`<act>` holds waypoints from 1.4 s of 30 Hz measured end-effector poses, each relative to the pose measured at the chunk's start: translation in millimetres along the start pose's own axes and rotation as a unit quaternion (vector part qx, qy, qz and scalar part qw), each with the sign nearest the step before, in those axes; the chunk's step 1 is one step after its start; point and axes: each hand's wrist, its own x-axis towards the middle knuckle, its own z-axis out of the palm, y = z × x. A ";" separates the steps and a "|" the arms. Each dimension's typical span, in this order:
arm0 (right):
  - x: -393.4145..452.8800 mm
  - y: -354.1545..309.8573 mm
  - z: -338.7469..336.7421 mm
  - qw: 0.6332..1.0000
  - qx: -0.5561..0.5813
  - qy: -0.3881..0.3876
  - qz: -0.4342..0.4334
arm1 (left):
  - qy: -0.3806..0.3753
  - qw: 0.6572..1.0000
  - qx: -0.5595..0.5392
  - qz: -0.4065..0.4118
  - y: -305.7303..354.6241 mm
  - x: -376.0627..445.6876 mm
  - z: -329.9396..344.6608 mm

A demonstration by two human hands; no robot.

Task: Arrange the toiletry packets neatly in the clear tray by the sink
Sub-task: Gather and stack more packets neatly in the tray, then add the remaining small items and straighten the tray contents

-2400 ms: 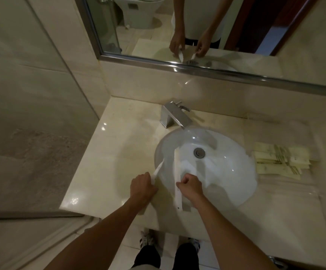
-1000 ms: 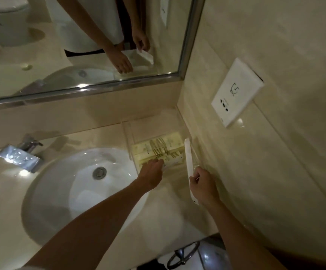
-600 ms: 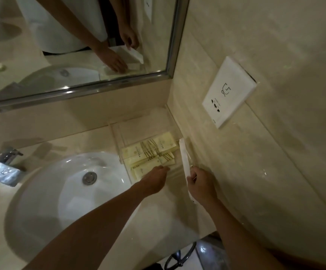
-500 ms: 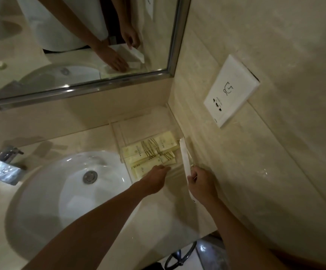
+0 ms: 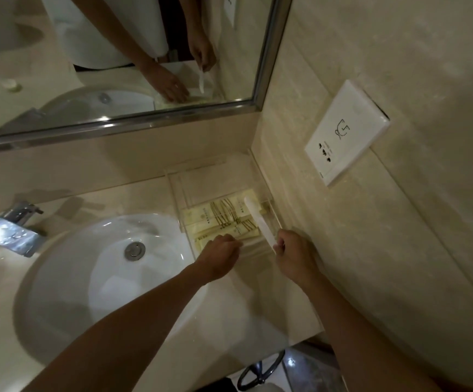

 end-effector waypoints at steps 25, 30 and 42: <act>52.9 -41.0 35.5 0.945 -0.214 -0.160 -0.190 | 0.081 0.994 -0.036 -0.070 -50.3 -68.4 -19.9; 47.4 -54.1 38.4 0.960 -0.149 -0.188 -0.146 | 0.073 0.994 -0.043 -0.071 -49.9 -65.5 -24.6; 30.9 -66.1 29.6 0.972 -0.088 -0.148 -0.159 | 0.113 0.987 -0.041 -0.107 -41.3 -68.2 -42.6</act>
